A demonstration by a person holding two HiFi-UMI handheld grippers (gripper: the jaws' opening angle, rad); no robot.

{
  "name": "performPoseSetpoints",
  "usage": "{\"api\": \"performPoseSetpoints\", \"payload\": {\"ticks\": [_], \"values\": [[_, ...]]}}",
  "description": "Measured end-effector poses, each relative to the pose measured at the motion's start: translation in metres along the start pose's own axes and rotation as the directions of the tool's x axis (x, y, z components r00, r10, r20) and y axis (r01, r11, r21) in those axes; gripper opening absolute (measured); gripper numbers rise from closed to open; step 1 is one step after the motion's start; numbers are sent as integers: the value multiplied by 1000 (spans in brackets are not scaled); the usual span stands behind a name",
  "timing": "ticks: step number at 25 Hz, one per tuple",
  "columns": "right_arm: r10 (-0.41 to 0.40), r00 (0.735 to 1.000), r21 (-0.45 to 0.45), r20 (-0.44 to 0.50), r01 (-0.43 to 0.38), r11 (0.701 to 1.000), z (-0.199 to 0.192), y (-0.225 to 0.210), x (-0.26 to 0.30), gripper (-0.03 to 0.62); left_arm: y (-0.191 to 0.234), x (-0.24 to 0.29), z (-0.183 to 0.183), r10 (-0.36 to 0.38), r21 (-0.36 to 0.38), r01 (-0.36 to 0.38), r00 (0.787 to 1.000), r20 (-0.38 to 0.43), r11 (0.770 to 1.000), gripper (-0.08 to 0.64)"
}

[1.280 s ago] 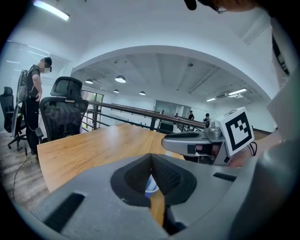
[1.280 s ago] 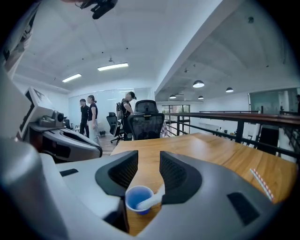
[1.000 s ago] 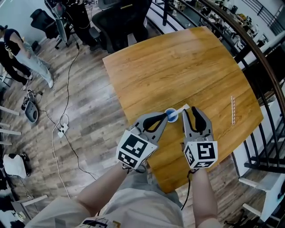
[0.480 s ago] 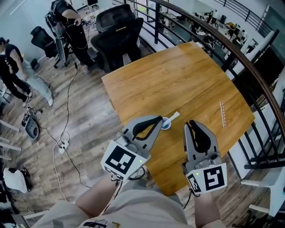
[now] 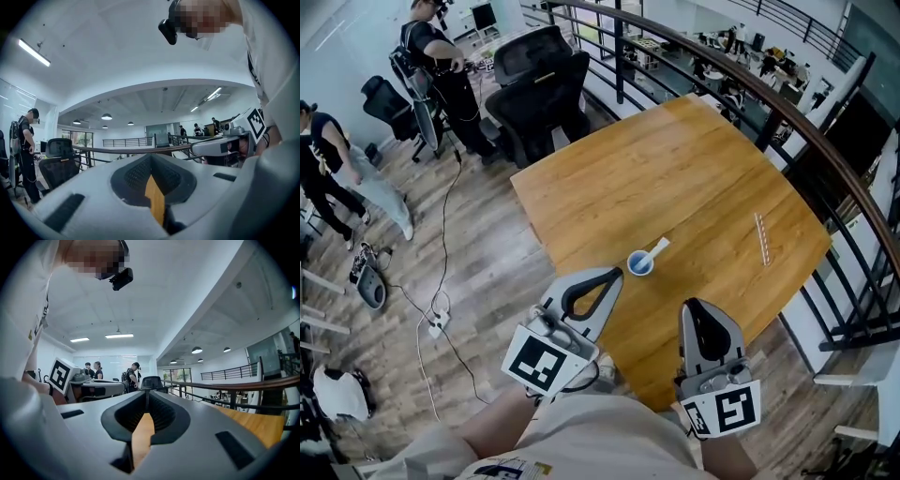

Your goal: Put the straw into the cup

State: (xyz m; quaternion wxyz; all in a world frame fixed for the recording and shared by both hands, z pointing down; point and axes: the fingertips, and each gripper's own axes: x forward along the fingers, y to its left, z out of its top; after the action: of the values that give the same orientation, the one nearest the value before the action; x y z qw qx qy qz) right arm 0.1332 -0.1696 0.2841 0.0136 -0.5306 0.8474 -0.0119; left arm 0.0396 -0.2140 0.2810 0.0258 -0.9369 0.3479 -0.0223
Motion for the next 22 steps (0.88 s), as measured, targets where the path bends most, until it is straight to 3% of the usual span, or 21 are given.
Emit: {"api": "performPoseSetpoints", "payload": {"ticks": [5, 10, 22], "values": [[10, 999, 71, -49, -7, 997, -20, 2, -18, 31, -20, -5, -14, -24, -27, 23, 999, -31, 999, 14], [-10, 998, 58, -59, 13, 998, -18, -6, -20, 31, -25, -8, -20, -43, -60, 40, 998, -49, 997, 14], [-43, 995, 5, -96, 43, 999, -13, -15, -22, 21, -28, -10, -21, -54, -56, 51, 997, -55, 997, 14]]}}
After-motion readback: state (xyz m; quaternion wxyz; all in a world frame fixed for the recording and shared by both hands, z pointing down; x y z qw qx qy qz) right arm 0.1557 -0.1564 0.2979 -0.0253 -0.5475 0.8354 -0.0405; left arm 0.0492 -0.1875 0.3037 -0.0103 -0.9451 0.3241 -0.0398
